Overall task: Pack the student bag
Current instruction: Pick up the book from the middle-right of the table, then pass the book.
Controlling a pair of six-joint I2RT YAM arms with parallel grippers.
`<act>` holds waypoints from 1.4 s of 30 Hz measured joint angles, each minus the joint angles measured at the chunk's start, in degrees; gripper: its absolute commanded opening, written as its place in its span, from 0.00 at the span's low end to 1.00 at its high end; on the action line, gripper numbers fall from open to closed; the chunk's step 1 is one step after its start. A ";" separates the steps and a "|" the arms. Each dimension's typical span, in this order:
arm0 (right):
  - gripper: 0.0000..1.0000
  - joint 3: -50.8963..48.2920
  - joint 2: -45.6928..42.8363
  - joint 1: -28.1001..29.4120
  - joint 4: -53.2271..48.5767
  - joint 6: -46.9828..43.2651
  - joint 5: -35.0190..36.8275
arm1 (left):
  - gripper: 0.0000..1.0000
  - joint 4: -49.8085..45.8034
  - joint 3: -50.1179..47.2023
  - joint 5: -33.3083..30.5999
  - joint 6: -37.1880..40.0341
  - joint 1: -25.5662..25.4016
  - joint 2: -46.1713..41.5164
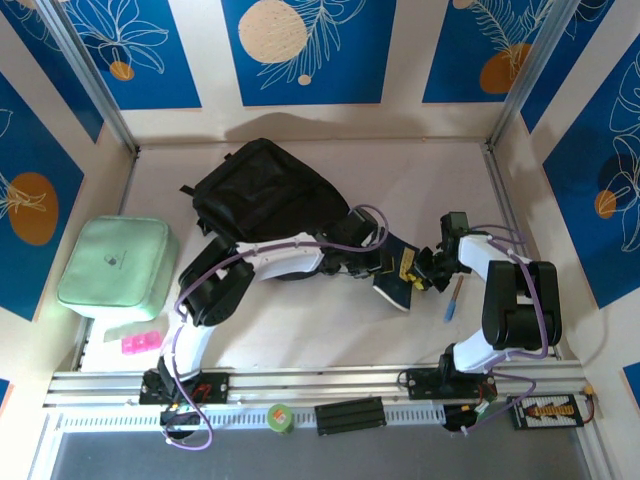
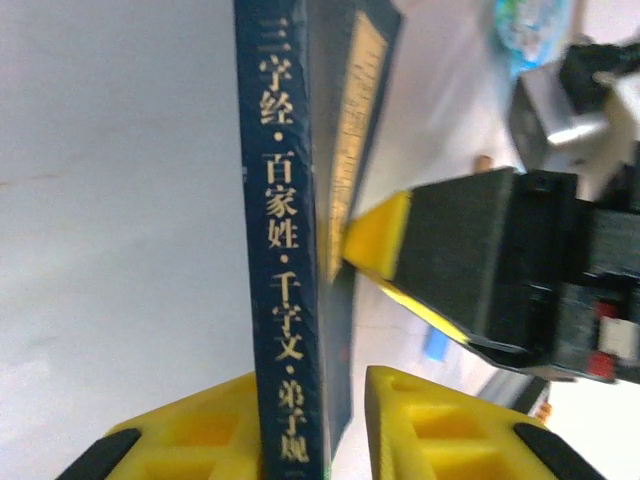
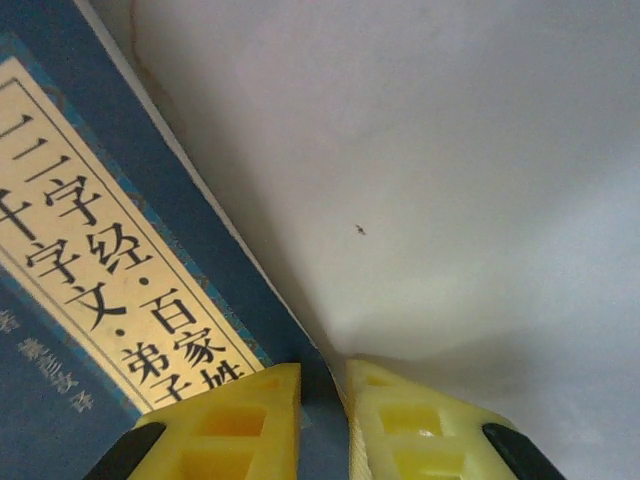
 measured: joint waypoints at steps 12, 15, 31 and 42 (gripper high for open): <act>0.31 -1.60 -2.21 -0.63 1.75 0.39 -0.44 | 0.01 -0.76 -0.04 -0.04 1.31 0.63 -0.09; 0.42 -3.23 -6.19 -1.79 3.72 0.76 -2.47 | 0.00 -1.33 -0.11 -0.76 2.64 1.33 -1.01; 0.85 -7.02 -22.05 1.81 34.91 17.44 -18.56 | 0.00 4.52 -7.17 -8.94 1.51 14.99 -19.02; 0.80 -7.26 -10.49 15.13 63.67 39.93 -18.69 | 0.00 17.33 -15.69 -14.82 -6.47 15.87 -24.41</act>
